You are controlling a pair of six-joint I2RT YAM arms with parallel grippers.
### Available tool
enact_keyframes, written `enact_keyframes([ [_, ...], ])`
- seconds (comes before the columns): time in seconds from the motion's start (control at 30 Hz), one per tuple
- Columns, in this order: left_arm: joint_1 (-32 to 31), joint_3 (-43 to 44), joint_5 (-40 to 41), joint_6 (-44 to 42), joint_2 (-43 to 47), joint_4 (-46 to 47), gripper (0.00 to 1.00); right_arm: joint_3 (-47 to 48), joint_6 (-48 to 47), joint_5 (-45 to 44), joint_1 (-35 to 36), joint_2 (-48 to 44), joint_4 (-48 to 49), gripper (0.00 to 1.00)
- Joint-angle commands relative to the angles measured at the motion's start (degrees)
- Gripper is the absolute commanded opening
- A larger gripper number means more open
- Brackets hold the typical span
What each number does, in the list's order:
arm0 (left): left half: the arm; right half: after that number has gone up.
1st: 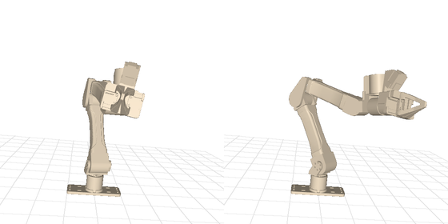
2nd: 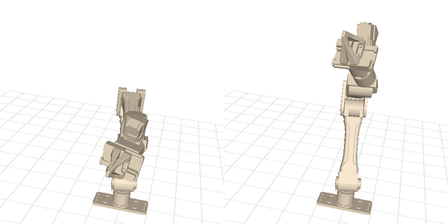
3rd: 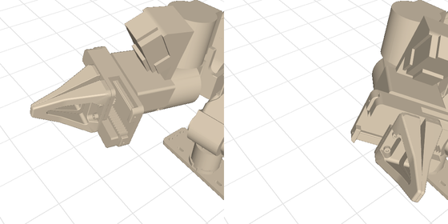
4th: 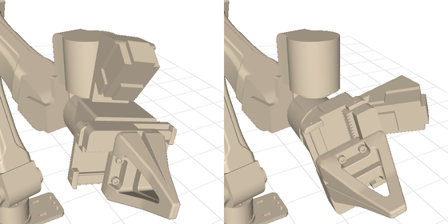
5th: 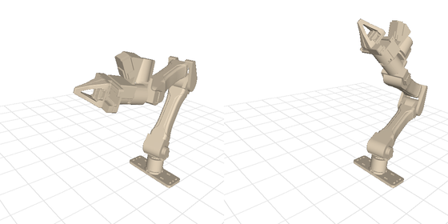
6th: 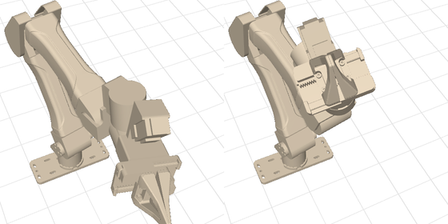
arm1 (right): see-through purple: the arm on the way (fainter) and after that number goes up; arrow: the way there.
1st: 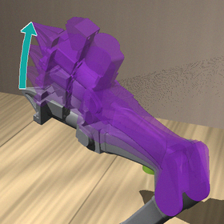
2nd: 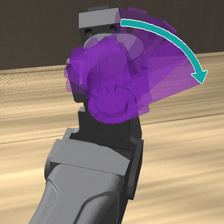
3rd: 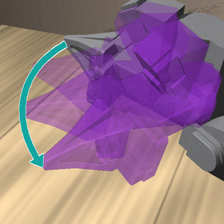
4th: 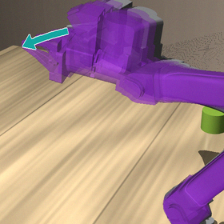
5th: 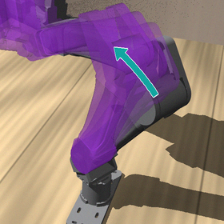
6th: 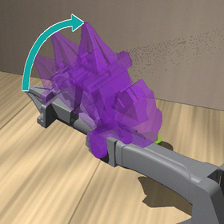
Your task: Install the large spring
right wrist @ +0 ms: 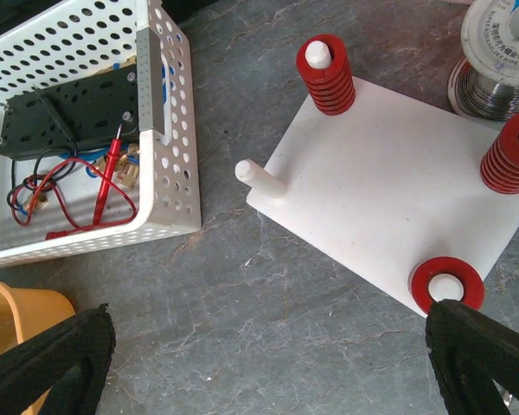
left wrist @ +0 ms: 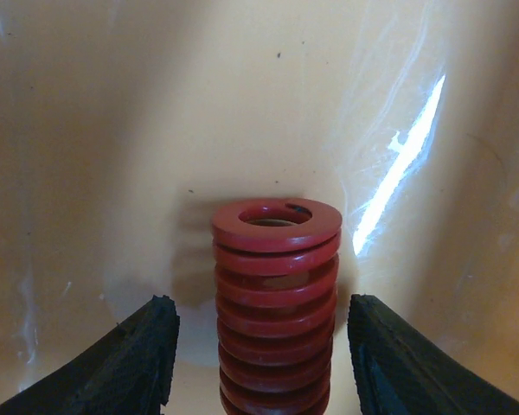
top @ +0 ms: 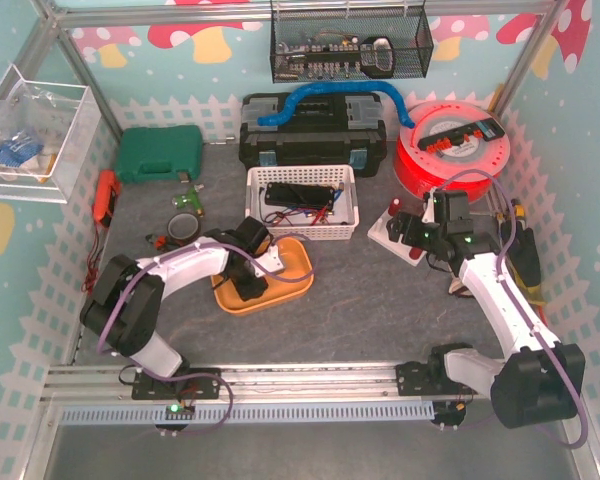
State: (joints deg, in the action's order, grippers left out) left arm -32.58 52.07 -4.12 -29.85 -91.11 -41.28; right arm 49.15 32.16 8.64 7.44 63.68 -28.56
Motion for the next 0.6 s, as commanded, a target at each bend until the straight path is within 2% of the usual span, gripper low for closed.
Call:
enact_keyframes([
  [0.0, 0.56, -0.62, -1.65, 0.32, 0.91, -0.56, 0.54, 1.31, -0.35, 0.04, -0.25, -0.06, 0.63, 0.97],
  [0.3, 1.62, 0.75, -4.43, 1.18, 2.14, -0.14, 0.34, 1.85, -1.0, 0.71, -0.24, -1.07, 0.65, 0.97],
  [0.43, 1.73, 2.97, -4.69, 2.48, 3.74, 0.54, 0.22, 3.1, -2.51, 5.27, -0.29, 0.01, 1.51, 0.97],
  [0.57, 1.74, 6.02, -6.72, 5.07, 6.01, 0.84, 0.19, 4.81, -2.47, 7.51, -0.21, 0.42, 2.21, 0.96],
])
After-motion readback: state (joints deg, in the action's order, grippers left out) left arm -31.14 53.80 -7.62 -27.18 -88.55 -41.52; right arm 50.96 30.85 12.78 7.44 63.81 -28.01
